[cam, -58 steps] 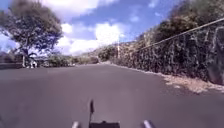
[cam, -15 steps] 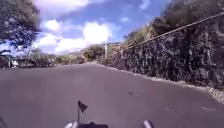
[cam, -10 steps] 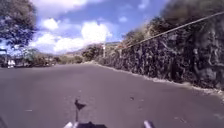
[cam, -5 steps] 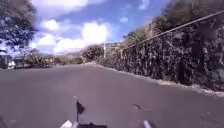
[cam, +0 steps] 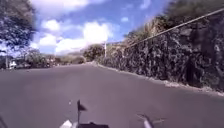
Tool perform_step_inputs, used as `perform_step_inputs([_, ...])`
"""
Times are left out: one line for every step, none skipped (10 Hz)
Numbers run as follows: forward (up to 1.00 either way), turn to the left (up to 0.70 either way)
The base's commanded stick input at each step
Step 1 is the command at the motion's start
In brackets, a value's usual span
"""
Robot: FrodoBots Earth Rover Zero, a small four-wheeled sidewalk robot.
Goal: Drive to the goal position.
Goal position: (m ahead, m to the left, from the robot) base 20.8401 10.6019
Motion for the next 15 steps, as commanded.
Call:
perform_step_inputs([0.63,0.00])
perform_step_inputs([0.63,0.00])
perform_step_inputs([0.63,0.00])
perform_step_inputs([0.63,0.00])
perform_step_inputs([0.63,0.00])
perform_step_inputs([0.63,0.00])
perform_step_inputs([0.63,0.00])
perform_step_inputs([0.63,0.00])
perform_step_inputs([0.63,0.00])
perform_step_inputs([0.63,0.00])
perform_step_inputs([0.63,0.00])
perform_step_inputs([0.63,0.00])
perform_step_inputs([0.63,0.00])
perform_step_inputs([0.63,0.00])
perform_step_inputs([0.63,0.00])
